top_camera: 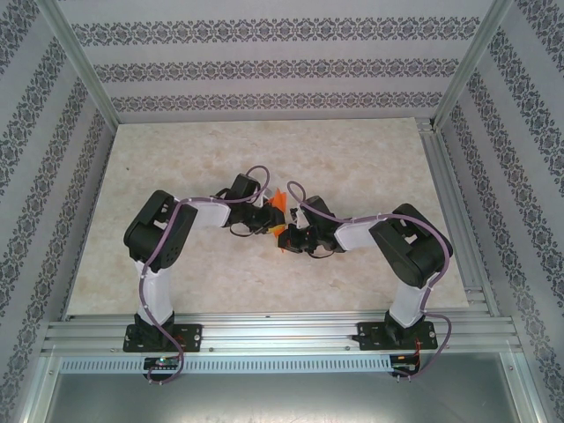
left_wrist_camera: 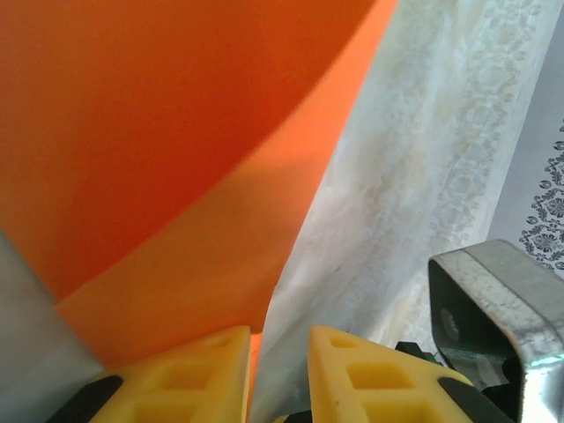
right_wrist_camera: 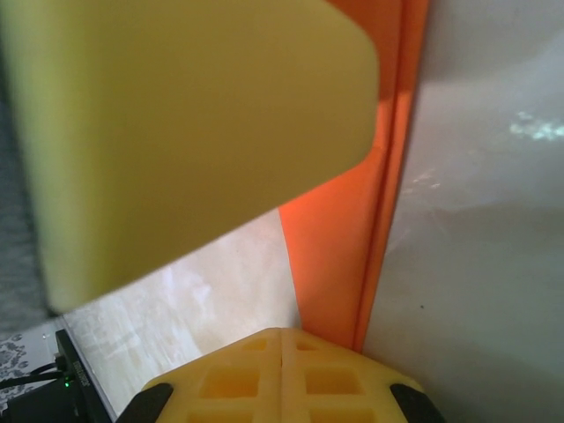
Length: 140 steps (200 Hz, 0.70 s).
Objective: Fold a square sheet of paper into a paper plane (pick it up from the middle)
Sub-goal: Fold the wing for the fifth time at the center of the table.
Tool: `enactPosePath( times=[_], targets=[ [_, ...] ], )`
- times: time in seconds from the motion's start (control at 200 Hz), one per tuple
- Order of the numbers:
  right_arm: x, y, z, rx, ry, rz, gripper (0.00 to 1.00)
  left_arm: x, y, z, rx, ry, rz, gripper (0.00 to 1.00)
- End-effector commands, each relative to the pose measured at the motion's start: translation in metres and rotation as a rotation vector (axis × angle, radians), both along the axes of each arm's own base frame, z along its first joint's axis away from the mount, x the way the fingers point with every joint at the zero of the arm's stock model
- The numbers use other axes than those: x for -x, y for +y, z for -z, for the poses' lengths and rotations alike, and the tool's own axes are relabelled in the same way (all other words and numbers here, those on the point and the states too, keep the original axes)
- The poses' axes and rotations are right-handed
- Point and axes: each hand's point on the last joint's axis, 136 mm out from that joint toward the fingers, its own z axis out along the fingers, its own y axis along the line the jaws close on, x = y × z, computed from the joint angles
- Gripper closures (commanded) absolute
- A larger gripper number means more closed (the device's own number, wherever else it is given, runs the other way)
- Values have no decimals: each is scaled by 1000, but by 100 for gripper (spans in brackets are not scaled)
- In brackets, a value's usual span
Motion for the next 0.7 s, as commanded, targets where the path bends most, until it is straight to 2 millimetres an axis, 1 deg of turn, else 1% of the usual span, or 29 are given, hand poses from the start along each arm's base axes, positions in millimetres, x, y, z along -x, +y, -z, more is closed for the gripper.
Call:
enactPosePath(
  times=[0.0,0.095,0.225,0.285,0.375,0.47,0.53,0.594,0.669,0.694],
  targets=[
    [36,-35,52,162,172,18,97,-10,13,15,-97,-26,-36,68],
    [37,-39,53,168,174,20,98,-14,9,11,-90,-39,-13,70],
    [39,-41,55,180,181,7,98,-20,-4,6,-46,-47,36,68],
    [38,-42,55,178,179,8,98,-21,-6,4,-35,-45,50,67],
    [37,-43,56,179,181,11,98,-22,-9,0,-18,-53,57,63],
    [37,-43,57,181,179,7,98,-23,-14,-4,10,-50,68,62],
    [37,-44,58,184,180,7,99,-24,-15,-14,33,-63,67,60],
    [36,-45,58,186,180,6,99,-27,-15,-34,58,-116,65,53],
    [36,-46,58,188,181,5,99,-35,-8,-55,48,-170,61,50],
    [36,-47,58,189,180,3,99,-37,-4,-59,40,-176,51,50]
  ],
)
